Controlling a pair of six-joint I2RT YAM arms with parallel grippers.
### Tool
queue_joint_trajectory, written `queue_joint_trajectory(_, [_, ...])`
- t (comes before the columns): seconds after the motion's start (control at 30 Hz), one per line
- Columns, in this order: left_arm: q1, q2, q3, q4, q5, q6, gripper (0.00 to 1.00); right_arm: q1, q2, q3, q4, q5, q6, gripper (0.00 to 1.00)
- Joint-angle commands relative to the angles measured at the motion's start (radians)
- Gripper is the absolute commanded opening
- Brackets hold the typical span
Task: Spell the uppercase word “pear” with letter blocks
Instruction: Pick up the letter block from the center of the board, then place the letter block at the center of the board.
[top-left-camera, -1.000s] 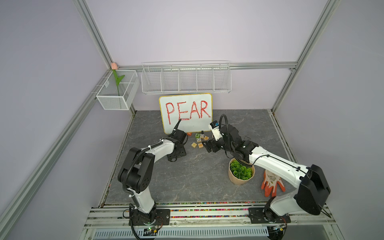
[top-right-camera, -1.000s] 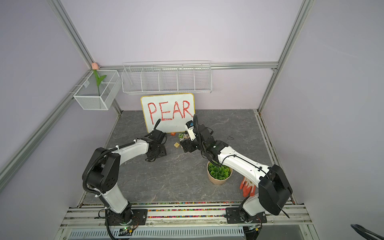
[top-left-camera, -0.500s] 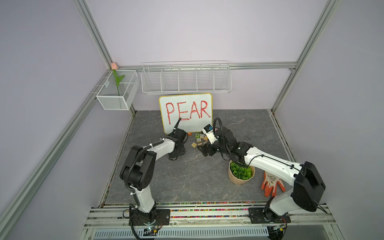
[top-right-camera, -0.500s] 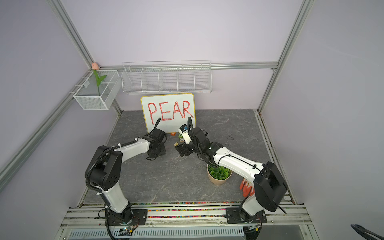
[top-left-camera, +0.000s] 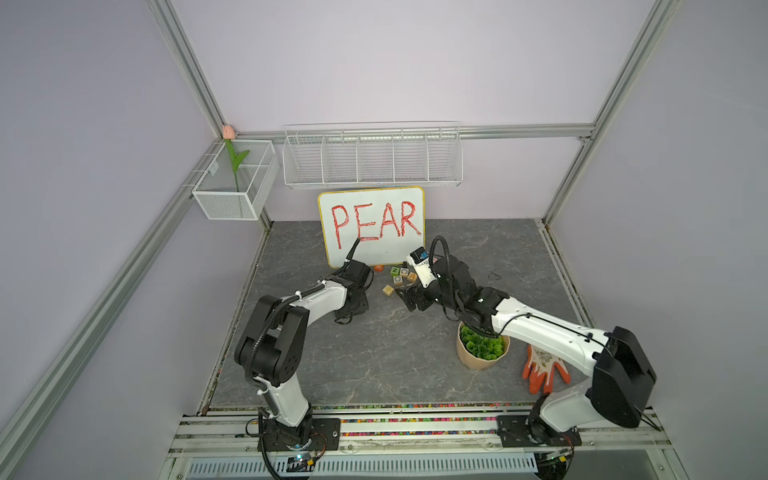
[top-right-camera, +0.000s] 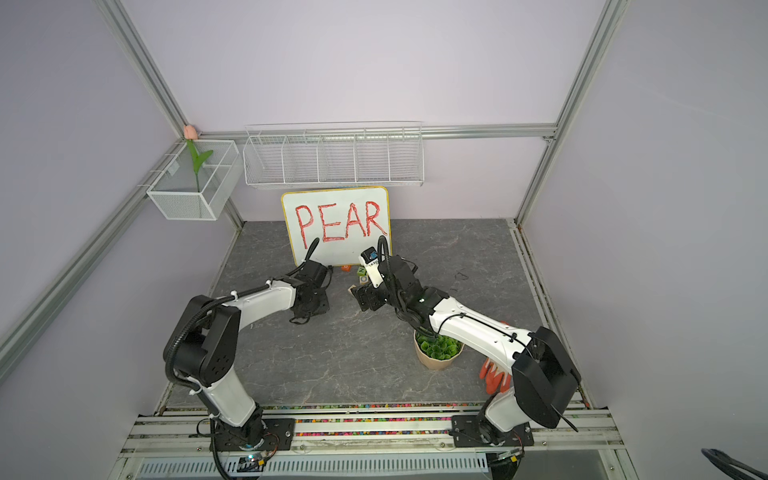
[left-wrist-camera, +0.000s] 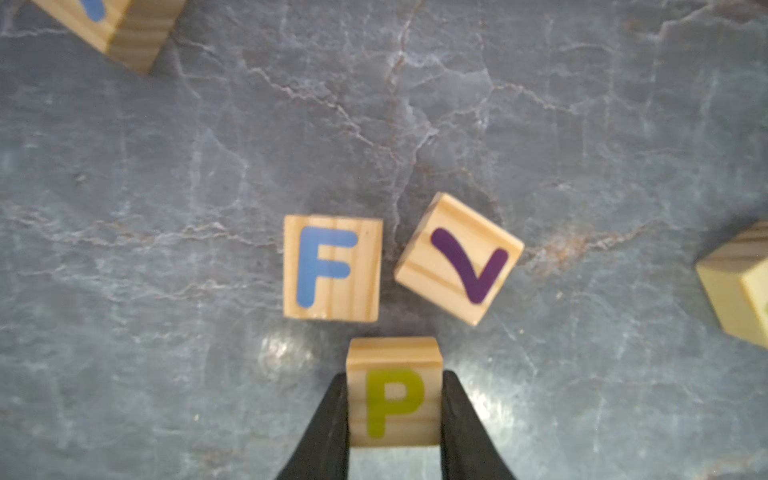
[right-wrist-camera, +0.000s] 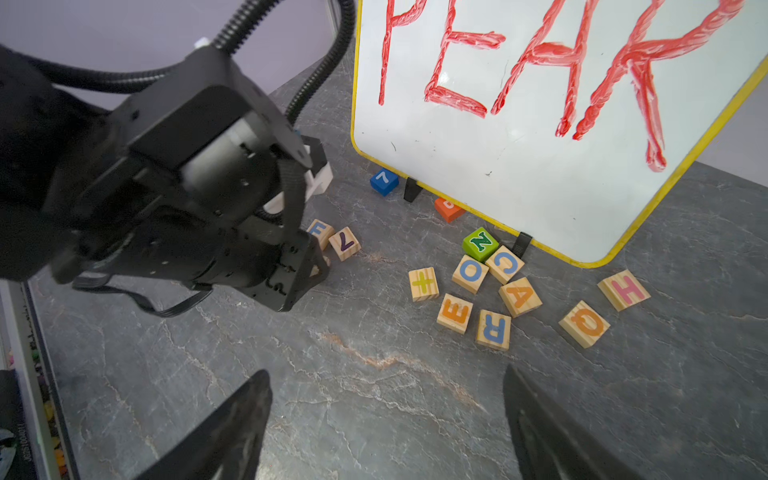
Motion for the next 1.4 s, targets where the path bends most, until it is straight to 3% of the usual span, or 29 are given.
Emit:
queue_joint_trajectory(0.0, [-0.001, -0.110, -0.056, -0.016, 0.026, 0.021, 0.28, 0.006, -0.045, -0.023, 0.038, 0.022, 0.002, 0.89])
queue_joint_trajectory(0.37, [-0.090, -0.266, -0.191, -0.074, 0.058, 0.090, 0.27, 0.015, -0.100, -0.072, 0.044, 0.039, 0.027, 0.89])
queue_joint_trajectory(1.1, [-0.131, -0.240, -0.277, 0.010, 0.096, -0.014, 0.29, 0.055, -0.086, -0.087, 0.026, 0.116, 0.038, 0.89])
queue_joint_trajectory(1.37, [-0.131, -0.233, -0.266, 0.004, 0.104, -0.002, 0.43, 0.054, -0.052, -0.051, 0.020, 0.131, 0.013, 0.89])
